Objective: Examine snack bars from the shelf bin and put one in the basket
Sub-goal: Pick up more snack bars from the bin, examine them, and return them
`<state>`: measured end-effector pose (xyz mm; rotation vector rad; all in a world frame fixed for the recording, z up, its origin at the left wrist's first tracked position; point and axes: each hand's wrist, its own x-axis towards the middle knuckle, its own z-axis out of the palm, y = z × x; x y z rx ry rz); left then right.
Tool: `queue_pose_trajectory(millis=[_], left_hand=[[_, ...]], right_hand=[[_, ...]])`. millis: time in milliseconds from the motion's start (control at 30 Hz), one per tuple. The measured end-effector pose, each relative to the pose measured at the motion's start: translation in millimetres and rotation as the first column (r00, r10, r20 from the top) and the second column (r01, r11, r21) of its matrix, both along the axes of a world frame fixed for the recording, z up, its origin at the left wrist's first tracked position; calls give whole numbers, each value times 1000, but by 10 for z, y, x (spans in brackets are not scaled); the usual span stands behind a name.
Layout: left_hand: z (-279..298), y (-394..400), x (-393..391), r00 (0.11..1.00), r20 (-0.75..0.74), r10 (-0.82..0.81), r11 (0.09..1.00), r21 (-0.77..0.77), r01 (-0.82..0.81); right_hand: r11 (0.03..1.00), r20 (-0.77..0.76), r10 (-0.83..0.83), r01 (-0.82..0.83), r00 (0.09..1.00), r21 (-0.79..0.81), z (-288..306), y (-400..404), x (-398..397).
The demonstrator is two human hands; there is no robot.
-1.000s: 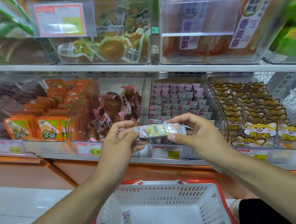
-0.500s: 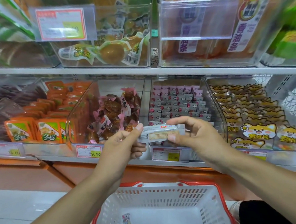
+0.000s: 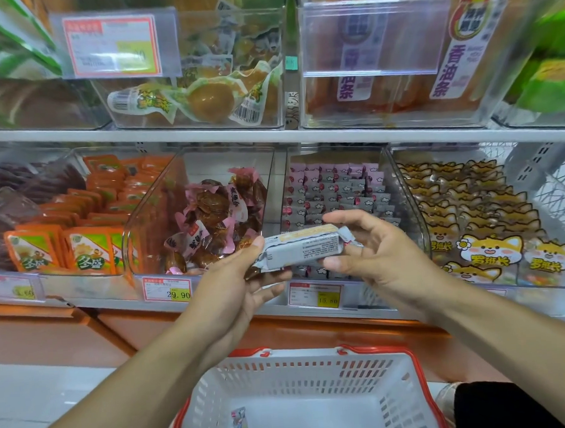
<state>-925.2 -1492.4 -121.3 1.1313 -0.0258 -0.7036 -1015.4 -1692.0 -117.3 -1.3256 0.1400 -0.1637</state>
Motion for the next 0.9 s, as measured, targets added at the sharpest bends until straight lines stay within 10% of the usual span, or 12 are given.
queue_pose_trajectory(millis=[167,300,433,567,733,900], left_hand=[[-60,-20,8,990,-107,-87,995,42,92],[-51,-80,-7,987,139,-75,986,160,52],[-99,-114,-108,613,743,-271,893,432,-128],[-166,-196,-200,203,829,-522,794,559,-239],[-259,-304,-182,102,769,-632,732,635,-247],[-289,-408,-169,57,719,-693,689,683,-243]], right_hand=[[996,44,-8,12,999,-83,5,4,-20],[956,55,-254,259,966,-135,76,-52,30],[736,76,-591,575,803,-357,137,-352,231],[378,294,-605,592,740,-711,205,-730,474],[85,261,-610,389,748,-917,166,-980,801],[68,302,-471,375,829,-925,102,-1083,909]])
